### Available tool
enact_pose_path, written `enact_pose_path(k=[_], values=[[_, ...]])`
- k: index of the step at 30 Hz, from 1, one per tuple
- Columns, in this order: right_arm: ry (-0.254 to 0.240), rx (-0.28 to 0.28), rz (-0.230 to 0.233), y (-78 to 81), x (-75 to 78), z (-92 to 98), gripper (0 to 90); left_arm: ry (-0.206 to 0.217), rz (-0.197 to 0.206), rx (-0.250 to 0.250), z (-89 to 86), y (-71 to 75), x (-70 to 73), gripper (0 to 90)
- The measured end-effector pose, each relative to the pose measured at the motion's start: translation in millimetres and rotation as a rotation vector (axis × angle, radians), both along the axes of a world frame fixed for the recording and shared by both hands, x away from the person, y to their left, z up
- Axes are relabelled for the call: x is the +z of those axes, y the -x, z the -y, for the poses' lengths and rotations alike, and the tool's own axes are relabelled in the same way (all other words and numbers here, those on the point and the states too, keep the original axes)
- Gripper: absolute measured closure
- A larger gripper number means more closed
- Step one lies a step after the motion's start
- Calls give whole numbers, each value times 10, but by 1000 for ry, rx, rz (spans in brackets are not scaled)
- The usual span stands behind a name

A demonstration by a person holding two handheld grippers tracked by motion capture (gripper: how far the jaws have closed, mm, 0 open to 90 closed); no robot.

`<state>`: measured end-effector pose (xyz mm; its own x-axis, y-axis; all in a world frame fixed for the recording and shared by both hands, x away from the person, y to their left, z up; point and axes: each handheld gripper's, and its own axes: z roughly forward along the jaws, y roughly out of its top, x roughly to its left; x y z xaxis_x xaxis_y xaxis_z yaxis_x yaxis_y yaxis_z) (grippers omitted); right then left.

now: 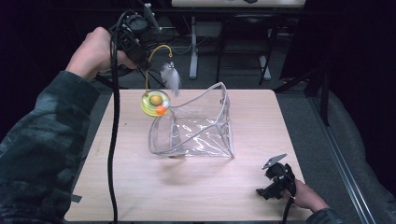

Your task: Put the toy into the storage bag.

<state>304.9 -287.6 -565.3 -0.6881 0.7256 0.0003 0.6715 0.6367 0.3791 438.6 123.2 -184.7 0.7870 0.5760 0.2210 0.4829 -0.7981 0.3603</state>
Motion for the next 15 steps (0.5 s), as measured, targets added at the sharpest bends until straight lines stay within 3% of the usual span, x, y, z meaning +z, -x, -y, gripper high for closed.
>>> enact_pose_path(k=[15], values=[[-2,-5,0,4,-2,-2,0,12,-55,-60,318,-80,-280,883]])
